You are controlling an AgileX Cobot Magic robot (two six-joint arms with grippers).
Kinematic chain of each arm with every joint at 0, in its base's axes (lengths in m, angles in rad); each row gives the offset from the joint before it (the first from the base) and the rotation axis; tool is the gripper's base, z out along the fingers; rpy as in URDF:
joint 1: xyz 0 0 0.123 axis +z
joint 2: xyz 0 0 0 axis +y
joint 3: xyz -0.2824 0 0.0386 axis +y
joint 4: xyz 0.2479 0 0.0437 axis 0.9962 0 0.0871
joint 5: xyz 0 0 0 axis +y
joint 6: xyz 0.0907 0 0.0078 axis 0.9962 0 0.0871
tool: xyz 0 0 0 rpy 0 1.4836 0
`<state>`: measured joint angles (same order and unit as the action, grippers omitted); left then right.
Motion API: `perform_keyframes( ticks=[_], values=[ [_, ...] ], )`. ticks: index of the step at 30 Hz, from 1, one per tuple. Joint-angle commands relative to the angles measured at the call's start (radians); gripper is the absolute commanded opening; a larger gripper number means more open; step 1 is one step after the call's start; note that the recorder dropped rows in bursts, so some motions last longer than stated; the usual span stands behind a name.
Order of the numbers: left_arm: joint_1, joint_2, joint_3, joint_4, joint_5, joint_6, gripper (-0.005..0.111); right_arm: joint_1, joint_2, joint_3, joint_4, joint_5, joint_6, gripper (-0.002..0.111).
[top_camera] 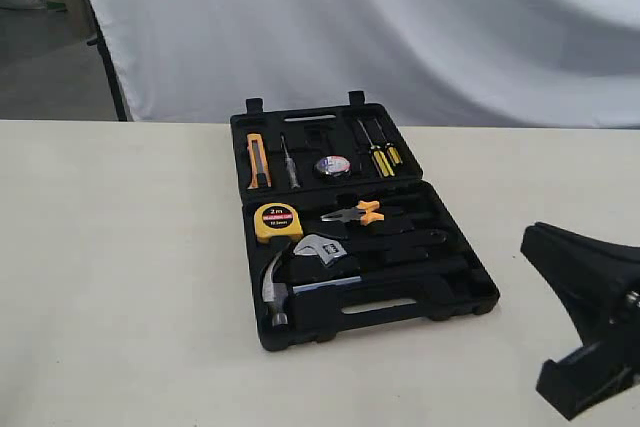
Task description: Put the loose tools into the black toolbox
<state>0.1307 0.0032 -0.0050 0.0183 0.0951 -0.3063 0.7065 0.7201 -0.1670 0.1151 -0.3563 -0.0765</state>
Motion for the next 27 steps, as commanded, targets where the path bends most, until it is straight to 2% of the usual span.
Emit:
perform_keyframes(
  ticks=[1, 11, 14, 22, 27],
  values=[
    [0.025, -0.003, -0.003, 0.004, -0.007, -0.005, 0.001, -0.005, -0.122, 0.067, -0.004, -0.009, 0.008, -0.001],
    [0.025, -0.003, -0.003, 0.004, -0.007, -0.005, 0.001, -0.005, -0.413, 0.167, -0.004, 0.000, 0.043, -0.001],
    [0.025, -0.003, -0.003, 0.004, -0.007, -0.005, 0.001, -0.005, -0.473, 0.167, -0.012, 0.059, 0.043, -0.001],
    [0.025, -0.003, -0.003, 0.004, -0.007, -0.005, 0.001, -0.005, -0.521, 0.167, -0.012, 0.102, 0.043, -0.001],
    [0.025, -0.003, -0.003, 0.004, -0.007, -0.005, 0.001, -0.005, -0.521, 0.167, -0.008, 0.204, 0.045, -0.001]
  ],
)
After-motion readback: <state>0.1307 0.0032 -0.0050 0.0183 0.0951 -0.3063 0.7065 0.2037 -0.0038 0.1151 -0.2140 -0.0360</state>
